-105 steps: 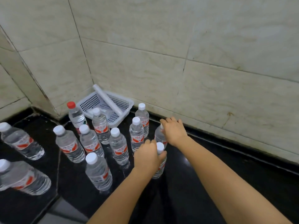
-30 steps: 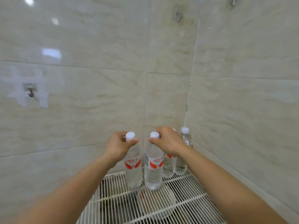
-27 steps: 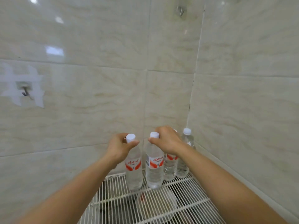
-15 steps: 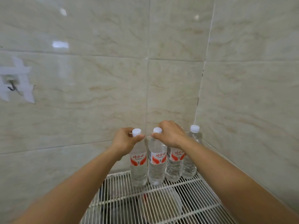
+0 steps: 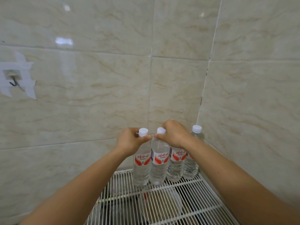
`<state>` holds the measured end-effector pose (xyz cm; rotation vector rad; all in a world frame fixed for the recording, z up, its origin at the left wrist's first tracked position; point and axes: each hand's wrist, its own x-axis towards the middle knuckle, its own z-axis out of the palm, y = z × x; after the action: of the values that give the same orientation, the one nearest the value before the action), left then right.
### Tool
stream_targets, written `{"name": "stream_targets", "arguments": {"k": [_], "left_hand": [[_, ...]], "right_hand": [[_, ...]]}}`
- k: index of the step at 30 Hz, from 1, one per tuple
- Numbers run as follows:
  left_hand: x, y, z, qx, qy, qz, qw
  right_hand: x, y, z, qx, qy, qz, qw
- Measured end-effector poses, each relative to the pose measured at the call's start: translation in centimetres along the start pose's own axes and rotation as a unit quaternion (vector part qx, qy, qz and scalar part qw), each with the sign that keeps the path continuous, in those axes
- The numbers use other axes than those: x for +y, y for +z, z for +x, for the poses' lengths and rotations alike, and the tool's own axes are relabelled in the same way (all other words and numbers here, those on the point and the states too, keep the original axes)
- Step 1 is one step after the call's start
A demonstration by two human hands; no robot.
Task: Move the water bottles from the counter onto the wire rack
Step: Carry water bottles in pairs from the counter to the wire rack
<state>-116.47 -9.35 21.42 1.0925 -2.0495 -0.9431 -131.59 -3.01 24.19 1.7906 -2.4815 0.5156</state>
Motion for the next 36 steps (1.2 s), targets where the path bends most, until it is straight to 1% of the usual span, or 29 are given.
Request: {"name": "stream_targets", "arguments": {"k": [5, 9, 11, 14, 17, 21, 24, 27, 32, 36], "left_hand": [[-0.5, -0.1, -0.2, 0.001, -0.006, -0.018, 1.0], [-1.6, -0.5, -1.2, -0.007, 0.009, -0.026, 1.0], [-2.5, -1.1, -2.4, 0.005, 0.013, 0.008, 1.0], [-4.5, -2.8, -5.0, 0.05, 0.021, 0.073, 0.996], [-7.3, -5.5, -8.5, 0.09, 0.016, 0.126, 0.988], [-11.8, -10.6, -14.3, 0.133, -0.032, 0.167, 0.976], [-15.1, -15.0, -19.6, 0.159, -0.083, 0.17, 0.969], [-18.4, -20.0, -26.0, 0.182, -0.123, 0.188, 0.957], [-24.5, -28.9, -38.9, 0.211, -0.188, 0.262, 0.923], [-29.1, -35.0, -49.2, 0.199, -0.264, 0.311, 0.891]], "right_hand": [[-0.2, 0.6, -0.6, 0.021, -0.001, -0.014, 1.0], [-0.4, 0.5, -1.8, 0.043, -0.043, -0.039, 0.997], [-1.0, 0.5, -2.5, 0.081, -0.065, -0.021, 0.994], [-3.1, 1.3, -3.9, 0.126, -0.115, 0.016, 0.985], [-6.8, 3.1, -5.9, 0.142, -0.174, 0.049, 0.973], [-13.7, 7.8, -9.1, 0.104, -0.222, 0.094, 0.965], [-20.0, 11.0, -12.2, 0.034, -0.245, 0.091, 0.965], [-26.7, 14.0, -16.0, -0.011, -0.281, 0.079, 0.956], [-38.7, 18.4, -24.5, -0.074, -0.31, 0.079, 0.945], [-48.3, 21.8, -31.7, -0.128, -0.342, 0.069, 0.928]]}}
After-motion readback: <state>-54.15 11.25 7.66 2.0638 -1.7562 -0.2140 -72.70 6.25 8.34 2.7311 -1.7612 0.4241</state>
